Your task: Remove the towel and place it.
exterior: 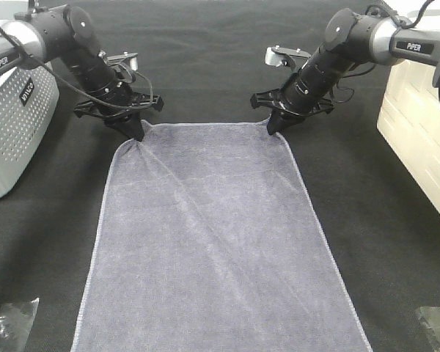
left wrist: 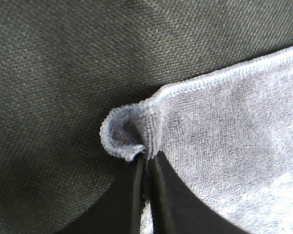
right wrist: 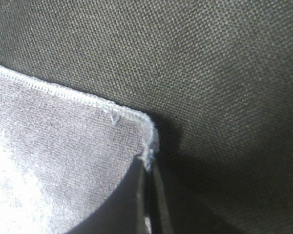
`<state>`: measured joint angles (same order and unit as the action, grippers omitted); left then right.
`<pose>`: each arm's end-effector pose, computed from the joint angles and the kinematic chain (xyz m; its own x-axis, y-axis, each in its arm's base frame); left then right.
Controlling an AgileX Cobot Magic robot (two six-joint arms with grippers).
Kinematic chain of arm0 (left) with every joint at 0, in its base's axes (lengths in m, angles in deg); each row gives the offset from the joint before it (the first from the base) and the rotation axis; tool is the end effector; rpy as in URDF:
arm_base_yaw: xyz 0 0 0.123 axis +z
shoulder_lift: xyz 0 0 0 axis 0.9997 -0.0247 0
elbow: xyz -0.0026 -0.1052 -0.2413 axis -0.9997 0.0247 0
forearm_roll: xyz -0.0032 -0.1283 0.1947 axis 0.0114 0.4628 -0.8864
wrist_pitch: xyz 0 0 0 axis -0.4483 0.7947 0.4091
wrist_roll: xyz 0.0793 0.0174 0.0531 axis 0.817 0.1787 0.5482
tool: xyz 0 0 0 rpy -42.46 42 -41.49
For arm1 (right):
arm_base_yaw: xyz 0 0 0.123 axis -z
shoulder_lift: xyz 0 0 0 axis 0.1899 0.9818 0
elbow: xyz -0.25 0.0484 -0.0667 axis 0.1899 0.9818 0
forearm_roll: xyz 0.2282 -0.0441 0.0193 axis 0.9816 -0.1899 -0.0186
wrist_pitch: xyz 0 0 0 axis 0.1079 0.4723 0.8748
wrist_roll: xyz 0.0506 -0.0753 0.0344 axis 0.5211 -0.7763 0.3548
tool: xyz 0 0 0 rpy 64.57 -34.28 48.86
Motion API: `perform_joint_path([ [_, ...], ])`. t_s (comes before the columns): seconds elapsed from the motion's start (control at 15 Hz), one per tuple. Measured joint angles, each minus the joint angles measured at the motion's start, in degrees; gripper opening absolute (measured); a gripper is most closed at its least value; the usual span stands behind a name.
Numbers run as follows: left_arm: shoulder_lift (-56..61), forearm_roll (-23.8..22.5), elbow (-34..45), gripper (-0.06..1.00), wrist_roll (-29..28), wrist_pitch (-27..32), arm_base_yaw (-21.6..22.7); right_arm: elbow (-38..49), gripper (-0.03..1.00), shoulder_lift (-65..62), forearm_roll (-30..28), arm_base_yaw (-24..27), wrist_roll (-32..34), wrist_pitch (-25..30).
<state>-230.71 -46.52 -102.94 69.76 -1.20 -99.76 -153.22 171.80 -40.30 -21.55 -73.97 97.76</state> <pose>0.4959 -0.1221 0.0857 -0.9592 0.1384 -0.2466 0.2008 0.9473 -0.2495 0.4933 0.1186 0.0840 -0.8880 -0.2035 -0.4123 -0.3165 0.9210 0.2271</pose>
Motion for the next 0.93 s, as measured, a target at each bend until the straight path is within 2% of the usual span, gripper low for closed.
perform_joint_path([
  [0.33, 0.00, -0.23, -0.11, 0.02, 0.97, -0.06, -0.11, 0.00, 0.02, 0.00, -0.11, 0.00, 0.00, -0.23],
  [0.6, -0.80, -0.40, -3.04, 0.02, 1.78, 0.46, -0.11, 0.17, 0.02, -1.20, -3.09, 0.00, 0.06, -3.44],
  [0.93, -1.26, 0.23, -4.58, 0.02, 4.07, -3.90, -0.11, -1.49, 0.02, -1.95, -7.05, 0.00, 1.15, -6.19],
])
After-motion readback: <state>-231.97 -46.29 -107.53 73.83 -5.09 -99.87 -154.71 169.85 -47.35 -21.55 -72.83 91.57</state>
